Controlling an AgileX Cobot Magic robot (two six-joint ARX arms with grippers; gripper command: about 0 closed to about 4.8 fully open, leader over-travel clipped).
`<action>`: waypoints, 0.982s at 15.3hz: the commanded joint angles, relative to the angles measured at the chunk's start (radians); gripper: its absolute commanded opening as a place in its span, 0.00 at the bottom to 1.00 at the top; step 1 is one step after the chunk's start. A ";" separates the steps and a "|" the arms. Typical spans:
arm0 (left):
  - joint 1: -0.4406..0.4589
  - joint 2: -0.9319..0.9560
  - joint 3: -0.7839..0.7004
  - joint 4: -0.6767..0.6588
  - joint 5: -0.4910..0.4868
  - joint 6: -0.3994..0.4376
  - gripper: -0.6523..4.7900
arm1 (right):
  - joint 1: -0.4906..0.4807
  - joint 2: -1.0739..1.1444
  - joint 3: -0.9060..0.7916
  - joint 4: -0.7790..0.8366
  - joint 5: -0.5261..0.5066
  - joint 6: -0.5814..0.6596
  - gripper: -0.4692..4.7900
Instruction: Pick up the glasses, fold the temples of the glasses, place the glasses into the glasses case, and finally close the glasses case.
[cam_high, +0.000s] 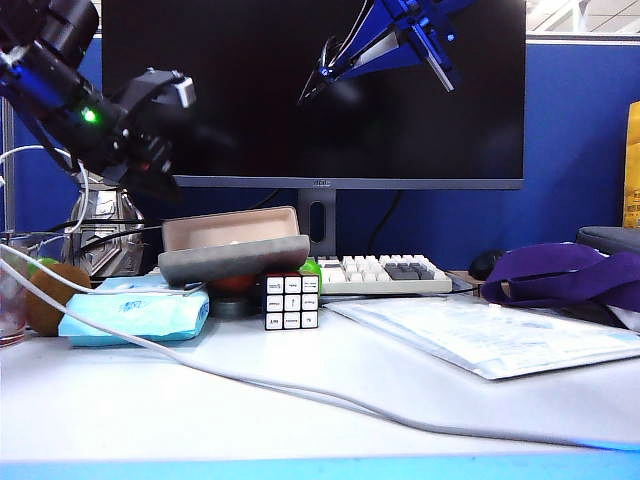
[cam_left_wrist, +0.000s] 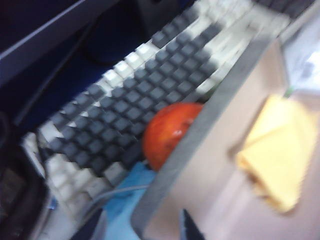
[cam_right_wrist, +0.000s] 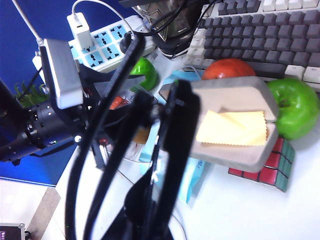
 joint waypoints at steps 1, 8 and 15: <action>0.000 0.029 0.002 0.021 0.011 0.043 0.58 | 0.000 -0.009 0.004 0.010 -0.029 -0.006 0.08; 0.000 0.118 0.002 0.124 0.018 0.035 0.58 | 0.000 -0.009 0.004 -0.025 -0.029 -0.033 0.08; 0.000 0.150 0.002 0.132 0.062 0.029 0.23 | 0.000 -0.009 0.004 -0.027 -0.028 -0.033 0.08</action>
